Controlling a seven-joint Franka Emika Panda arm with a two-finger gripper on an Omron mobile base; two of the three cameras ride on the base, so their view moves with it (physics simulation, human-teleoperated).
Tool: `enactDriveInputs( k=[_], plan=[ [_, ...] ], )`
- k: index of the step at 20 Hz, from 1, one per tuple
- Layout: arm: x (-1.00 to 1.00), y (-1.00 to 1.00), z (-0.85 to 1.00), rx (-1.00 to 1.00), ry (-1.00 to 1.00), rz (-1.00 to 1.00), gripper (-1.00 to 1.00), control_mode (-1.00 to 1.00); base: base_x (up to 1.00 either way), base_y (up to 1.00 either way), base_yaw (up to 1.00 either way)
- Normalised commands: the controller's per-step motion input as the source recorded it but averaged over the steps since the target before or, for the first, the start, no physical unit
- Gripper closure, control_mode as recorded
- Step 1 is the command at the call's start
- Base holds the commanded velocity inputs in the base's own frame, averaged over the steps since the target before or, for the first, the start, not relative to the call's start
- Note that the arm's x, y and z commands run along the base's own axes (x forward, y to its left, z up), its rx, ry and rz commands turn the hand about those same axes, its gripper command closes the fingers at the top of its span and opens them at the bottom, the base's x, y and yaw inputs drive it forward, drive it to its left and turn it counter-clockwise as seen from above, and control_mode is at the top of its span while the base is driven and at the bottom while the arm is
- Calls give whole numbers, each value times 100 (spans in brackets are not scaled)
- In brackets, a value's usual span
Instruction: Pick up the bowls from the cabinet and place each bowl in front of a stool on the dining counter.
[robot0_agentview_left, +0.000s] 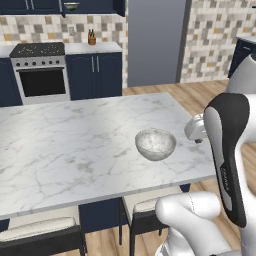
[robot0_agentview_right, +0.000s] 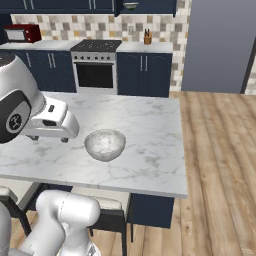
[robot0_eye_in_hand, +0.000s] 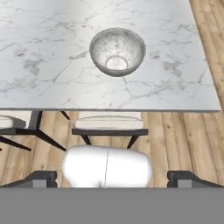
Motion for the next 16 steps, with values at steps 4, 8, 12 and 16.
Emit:
enactDriveInputs(
  k=[4, 8, 12, 16],
  plan=[
    [-7, 20, 4, 0, 0, 1, -100, -100, 0, 0, 0],
    [0, 1, 0, 0, 0, 4, -100, -100, 0, 0, 0],
    [0, 0, 0, 0, 0, 2, -100, -100, 0, 0, 0],
    [0, 0, 0, 0, 0, 0, -100, 100, -53, -40, 0]
  ],
)
